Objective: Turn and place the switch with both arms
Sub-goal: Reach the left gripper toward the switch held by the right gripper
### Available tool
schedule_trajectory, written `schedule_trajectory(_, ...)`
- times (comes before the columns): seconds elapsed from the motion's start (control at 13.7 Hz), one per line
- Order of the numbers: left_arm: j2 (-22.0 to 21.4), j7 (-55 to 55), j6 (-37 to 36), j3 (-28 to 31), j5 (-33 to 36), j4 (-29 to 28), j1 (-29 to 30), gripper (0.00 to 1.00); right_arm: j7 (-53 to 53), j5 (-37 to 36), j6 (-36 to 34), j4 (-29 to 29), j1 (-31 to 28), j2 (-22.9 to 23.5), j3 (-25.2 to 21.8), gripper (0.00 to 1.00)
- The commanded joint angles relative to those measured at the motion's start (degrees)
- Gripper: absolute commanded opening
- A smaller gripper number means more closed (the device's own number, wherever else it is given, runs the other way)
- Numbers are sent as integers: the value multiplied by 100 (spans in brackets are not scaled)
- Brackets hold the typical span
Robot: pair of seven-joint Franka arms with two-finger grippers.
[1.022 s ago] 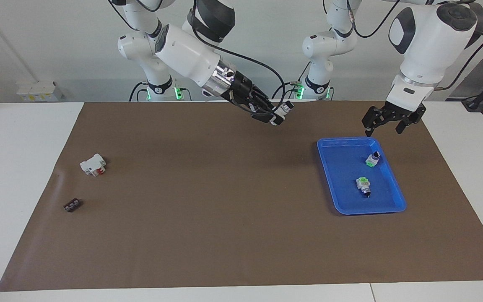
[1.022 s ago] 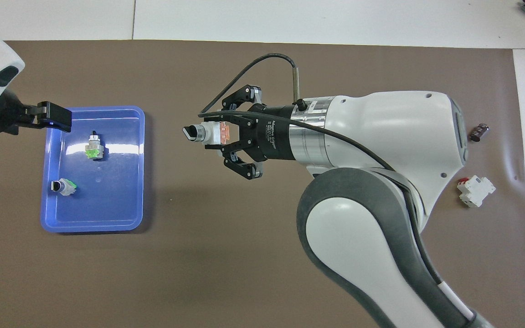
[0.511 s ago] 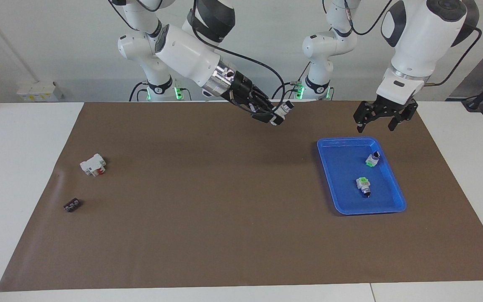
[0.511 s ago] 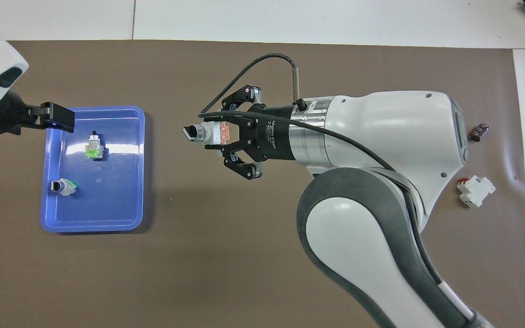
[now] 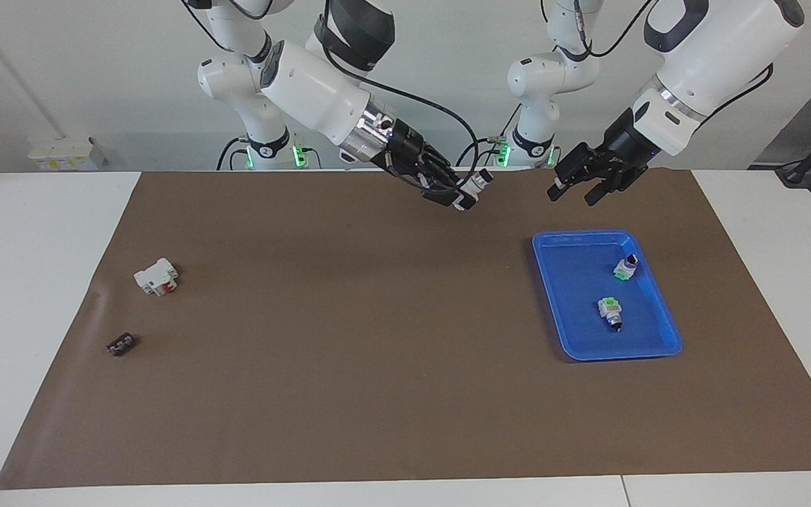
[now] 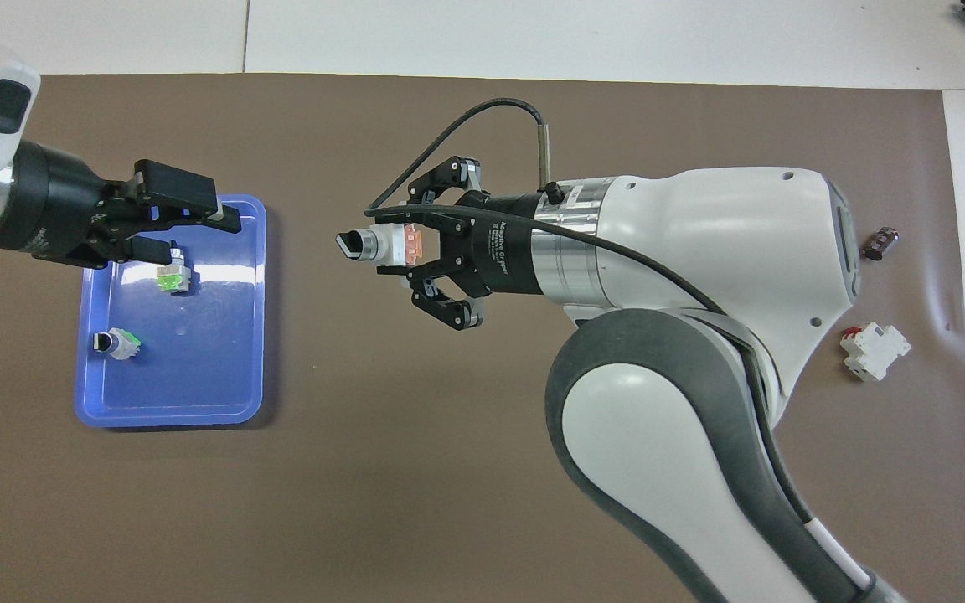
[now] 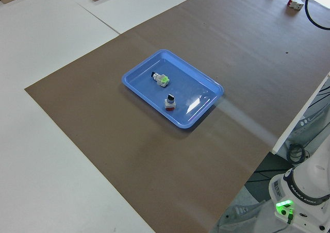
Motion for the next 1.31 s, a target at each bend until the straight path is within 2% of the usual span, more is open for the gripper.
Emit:
schedule_trajectory(0.0,-127,-105,34,23,-896,-89,113,80,-71,-127,-73,-26,-39,-67,19,0)
schedule_trajectory(0.29,-268,-473,78,-56,-1566,-168,114,63,-71,-127,-73,-35,-30,-67,19,0)
schedule_trajectory(0.73,-268,-509,465,-65,-1979,-203,166,61,-71,-171,-64,-114,58,-103,19,0)
schedule_trajectory(0.95,-259,-738,395,-38,-1962,-168,297,62,-45,-171,-56,-114,58,-103,19,0)
schedule_trajectory(1.09,-259,-450,377,-38,-1901,-194,246,63,-36,-171,-47,-140,101,-111,19,0)
schedule_trajectory(1.17,-268,-247,351,-47,-1892,-203,184,62,-27,-171,-47,-140,102,-111,19,0)
schedule_trajectory(1.24,-277,-315,211,-73,-1892,-212,71,56,-27,-171,-47,-140,102,-111,19,0)
